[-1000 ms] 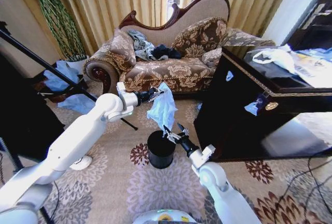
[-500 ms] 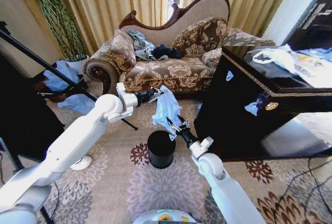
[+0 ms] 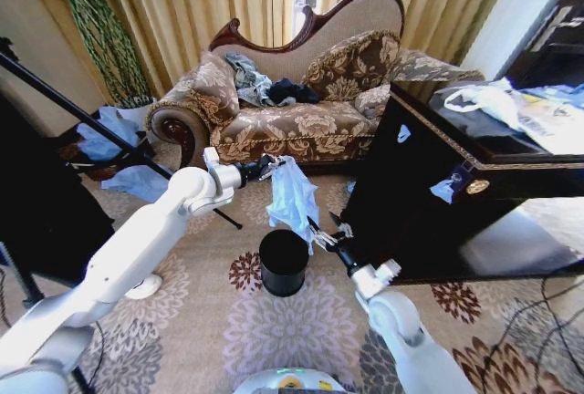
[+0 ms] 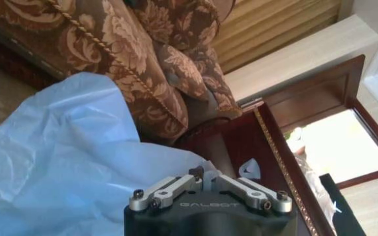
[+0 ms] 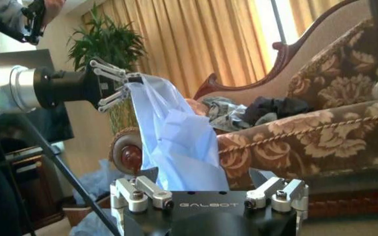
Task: Place a garbage bag over the trash bin.
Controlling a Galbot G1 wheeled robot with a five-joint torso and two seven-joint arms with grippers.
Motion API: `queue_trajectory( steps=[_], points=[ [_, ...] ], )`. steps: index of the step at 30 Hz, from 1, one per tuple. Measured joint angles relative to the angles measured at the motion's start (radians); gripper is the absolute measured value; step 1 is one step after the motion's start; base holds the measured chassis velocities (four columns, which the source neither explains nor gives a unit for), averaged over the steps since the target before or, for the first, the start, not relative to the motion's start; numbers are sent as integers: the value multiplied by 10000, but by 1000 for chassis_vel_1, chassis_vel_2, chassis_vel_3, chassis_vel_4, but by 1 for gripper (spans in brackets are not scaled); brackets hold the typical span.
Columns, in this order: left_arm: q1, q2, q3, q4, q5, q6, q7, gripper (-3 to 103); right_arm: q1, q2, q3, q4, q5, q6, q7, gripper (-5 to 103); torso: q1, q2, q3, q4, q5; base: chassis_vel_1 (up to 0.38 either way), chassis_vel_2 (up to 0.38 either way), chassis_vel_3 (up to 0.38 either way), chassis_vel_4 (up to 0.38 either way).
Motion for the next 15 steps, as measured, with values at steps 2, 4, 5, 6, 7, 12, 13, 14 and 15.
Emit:
queue_trajectory(
  steps=[2, 4, 5, 6, 7, 12, 13, 14, 15],
  points=[
    [-103, -38, 29, 17, 0, -5, 1, 0, -21, 94, -93, -151, -115, 129, 1, 83, 0, 0, 0, 2, 1, 0, 0, 0, 0],
    [-123, -44, 36, 22, 0, -10, -1, 0, -12, 130, -147, -180, -131, 143, 1, 83, 0, 0, 0, 2, 1, 0, 0, 0, 0],
    [-162, -53, 47, 24, 0, -26, -5, 0, 18, 198, -274, -229, -159, 158, 0, 79, 0, 0, 0, 2, 0, 0, 0, 0, 0],
    [-192, -55, 55, 24, -1, -45, -9, 0, 55, 262, -427, -282, -209, 169, -11, 75, 0, 0, 0, 2, 0, 0, 0, 0, 0],
    [-209, -55, 61, 31, -2, -59, -12, 0, 81, 290, -513, -320, -250, 180, -24, 71, 0, 0, 0, 3, 0, 0, 0, 0, 0],
    [-257, -55, 72, 69, -4, -116, -30, 0, 267, 405, -914, -520, -391, 228, -92, 58, 0, 0, 0, 2, -2, 0, 0, 0, 0],
    [-265, -54, 73, 68, -5, -128, -36, 0, 387, 444, -1054, -626, -422, 247, -111, 54, 0, 0, 0, 2, -1, 0, 0, 0, 0],
    [-267, -51, 76, 62, -6, -136, -39, 0, 501, 471, -1147, -717, -436, 260, -113, 54, 0, 0, 0, 2, -1, 0, 0, 0, 0],
    [-267, -51, 76, 62, -6, -136, -39, 0, 501, 471, -1147, -717, -436, 260, -113, 54, 0, 0, 0, 2, -1, 0, 0, 0, 0]
  ],
)
